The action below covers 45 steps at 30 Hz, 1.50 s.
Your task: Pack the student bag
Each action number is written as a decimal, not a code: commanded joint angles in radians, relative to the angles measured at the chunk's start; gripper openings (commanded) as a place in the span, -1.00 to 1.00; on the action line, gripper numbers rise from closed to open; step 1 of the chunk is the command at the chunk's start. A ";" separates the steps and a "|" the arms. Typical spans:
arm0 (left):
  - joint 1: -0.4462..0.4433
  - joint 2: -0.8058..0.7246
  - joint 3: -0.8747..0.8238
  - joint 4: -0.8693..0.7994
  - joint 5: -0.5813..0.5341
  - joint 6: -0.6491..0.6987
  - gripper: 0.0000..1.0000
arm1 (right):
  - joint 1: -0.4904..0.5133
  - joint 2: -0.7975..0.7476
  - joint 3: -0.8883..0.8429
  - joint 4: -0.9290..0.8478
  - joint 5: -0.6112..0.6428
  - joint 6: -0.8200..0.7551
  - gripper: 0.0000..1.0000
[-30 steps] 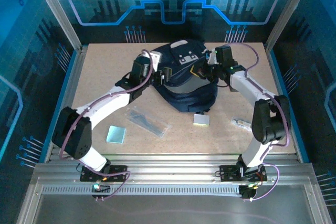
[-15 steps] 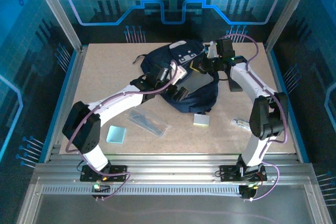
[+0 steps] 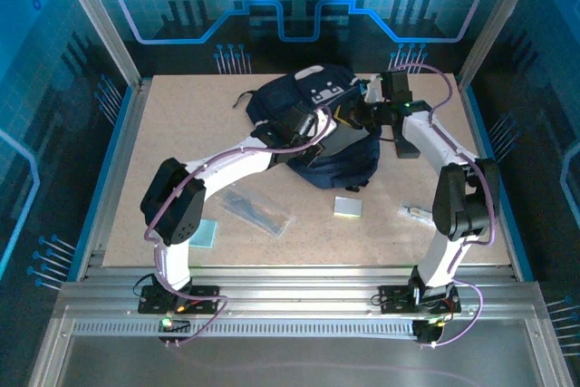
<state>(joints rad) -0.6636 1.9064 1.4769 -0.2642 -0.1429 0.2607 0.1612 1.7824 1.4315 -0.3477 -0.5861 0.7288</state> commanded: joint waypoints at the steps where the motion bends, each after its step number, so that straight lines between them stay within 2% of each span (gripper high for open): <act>1: 0.033 -0.032 0.018 0.068 -0.142 -0.054 -1.00 | -0.022 -0.079 -0.024 -0.028 -0.147 -0.002 -0.61; 4: 0.051 -0.054 0.027 0.058 -0.098 -0.116 -1.00 | -0.060 -0.094 -0.045 -0.032 -0.139 -0.012 0.03; 7: 0.086 -0.070 0.044 0.044 -0.028 -0.188 -1.00 | -0.107 -0.123 -0.067 -0.049 -0.113 -0.040 0.33; 10: 0.127 -0.085 0.059 0.040 0.064 -0.265 -1.00 | -0.159 -0.157 -0.067 -0.113 -0.026 -0.115 0.55; 12: 0.162 -0.091 0.073 0.040 0.131 -0.321 -1.00 | -0.190 -0.163 -0.056 -0.171 0.065 -0.183 0.62; 16: 0.231 -0.081 0.104 0.044 0.254 -0.420 -1.00 | -0.236 -0.127 -0.034 -0.245 0.296 -0.306 0.80; 17: 0.243 -0.075 0.115 0.041 0.271 -0.436 -1.00 | -0.242 -0.108 -0.028 -0.252 0.357 -0.336 0.99; 22: 0.260 -0.040 0.164 0.004 0.297 -0.435 -1.00 | -0.248 0.033 0.061 -0.321 0.564 -0.448 1.00; 33: 0.259 0.005 0.186 -0.041 0.280 -0.413 -1.00 | -0.251 0.312 0.256 -0.401 0.841 -0.593 1.00; 39: 0.259 0.010 0.191 -0.050 0.275 -0.414 -1.00 | -0.256 0.405 0.311 -0.414 0.807 -0.621 1.00; 45: 0.260 0.009 0.189 -0.059 0.270 -0.412 -1.00 | -0.258 0.448 0.323 -0.412 0.770 -0.625 0.79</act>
<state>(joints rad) -0.4126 1.8938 1.6360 -0.3103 0.1482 -0.1329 -0.0803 2.2086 1.7298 -0.7319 0.1982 0.1200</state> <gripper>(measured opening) 0.055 0.903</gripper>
